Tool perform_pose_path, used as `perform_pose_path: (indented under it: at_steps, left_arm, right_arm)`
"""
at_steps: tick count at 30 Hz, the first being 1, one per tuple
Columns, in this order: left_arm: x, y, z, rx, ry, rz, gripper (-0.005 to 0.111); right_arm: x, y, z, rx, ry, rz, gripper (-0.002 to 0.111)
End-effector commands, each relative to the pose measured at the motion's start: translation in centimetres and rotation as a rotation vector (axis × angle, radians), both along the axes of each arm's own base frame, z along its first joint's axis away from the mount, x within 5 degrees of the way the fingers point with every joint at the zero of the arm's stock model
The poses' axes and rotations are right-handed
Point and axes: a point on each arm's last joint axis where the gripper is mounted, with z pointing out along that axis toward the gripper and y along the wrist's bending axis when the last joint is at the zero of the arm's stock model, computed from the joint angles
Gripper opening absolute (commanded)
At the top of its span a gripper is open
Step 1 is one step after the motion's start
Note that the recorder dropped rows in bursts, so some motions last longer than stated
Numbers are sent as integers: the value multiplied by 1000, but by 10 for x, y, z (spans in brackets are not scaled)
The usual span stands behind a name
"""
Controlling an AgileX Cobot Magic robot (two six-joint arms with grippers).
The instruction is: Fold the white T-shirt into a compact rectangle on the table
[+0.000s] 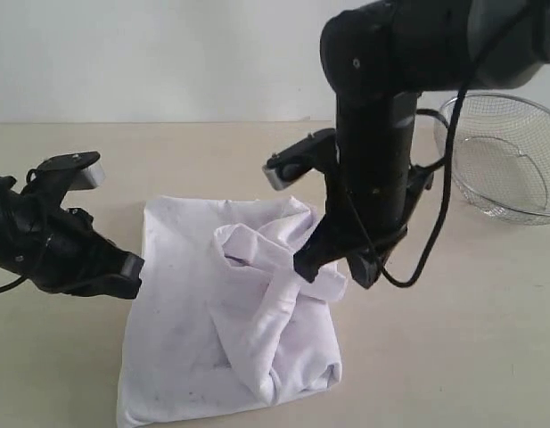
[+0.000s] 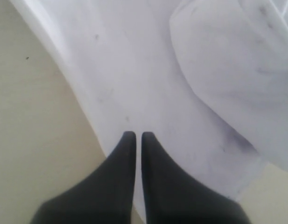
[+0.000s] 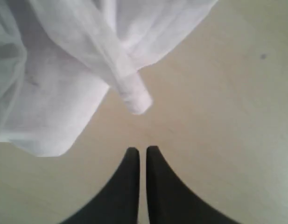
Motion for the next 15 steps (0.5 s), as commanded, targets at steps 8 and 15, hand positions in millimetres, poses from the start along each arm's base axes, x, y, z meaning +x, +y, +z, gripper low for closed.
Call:
perform_pose_path:
  at_steps: [8,15]
  left_arm:
    - [2,1,-1,5,-25,29,5]
    - [3,1,0,10,-39,40,5]
  right_arm:
    - [0,12,-36,173,-49,-17,0]
    - [12,15,-70,142,-62,-10,0]
